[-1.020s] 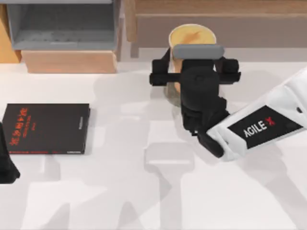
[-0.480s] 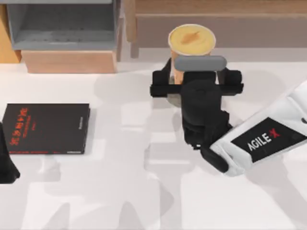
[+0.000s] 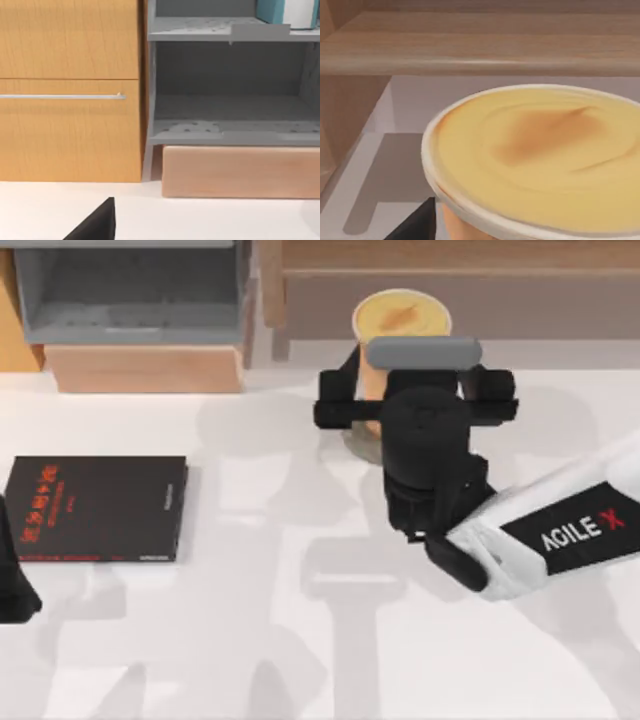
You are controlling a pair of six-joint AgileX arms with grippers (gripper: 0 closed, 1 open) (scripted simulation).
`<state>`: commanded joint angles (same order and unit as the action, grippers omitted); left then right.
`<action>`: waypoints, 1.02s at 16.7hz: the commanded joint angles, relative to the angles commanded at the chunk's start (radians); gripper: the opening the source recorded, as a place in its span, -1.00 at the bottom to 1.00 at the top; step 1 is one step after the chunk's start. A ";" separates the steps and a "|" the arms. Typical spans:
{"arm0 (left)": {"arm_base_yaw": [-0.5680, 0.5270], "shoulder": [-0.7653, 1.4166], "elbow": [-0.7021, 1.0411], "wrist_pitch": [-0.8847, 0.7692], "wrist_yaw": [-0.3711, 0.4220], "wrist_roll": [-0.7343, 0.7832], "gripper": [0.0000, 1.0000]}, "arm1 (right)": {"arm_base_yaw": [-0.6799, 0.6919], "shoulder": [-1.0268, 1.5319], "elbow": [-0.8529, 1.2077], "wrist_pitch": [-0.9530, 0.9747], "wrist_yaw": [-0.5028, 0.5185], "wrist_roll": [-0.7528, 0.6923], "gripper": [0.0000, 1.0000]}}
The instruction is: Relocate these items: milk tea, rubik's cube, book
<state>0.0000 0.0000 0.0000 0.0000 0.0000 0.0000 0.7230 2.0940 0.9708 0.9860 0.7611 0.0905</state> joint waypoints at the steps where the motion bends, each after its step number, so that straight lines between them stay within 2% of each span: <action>1: 0.000 0.000 0.000 0.000 0.000 0.000 1.00 | 0.005 -0.027 -0.006 -0.021 0.005 0.001 1.00; 11: 0.000 0.000 0.000 0.000 0.000 0.000 1.00 | 0.005 -0.092 0.041 -0.120 0.002 0.018 1.00; 14: 0.000 0.000 0.000 0.000 0.000 0.000 1.00 | -0.018 -0.108 0.171 -0.276 -0.030 0.036 1.00; 17: 0.000 0.000 0.000 0.000 0.000 0.000 1.00 | -0.077 -0.109 0.349 -0.524 -0.090 0.036 1.00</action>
<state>0.0000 0.0000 0.0000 0.0000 0.0000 0.0000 0.6460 1.9846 1.3196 0.4623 0.6710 0.1262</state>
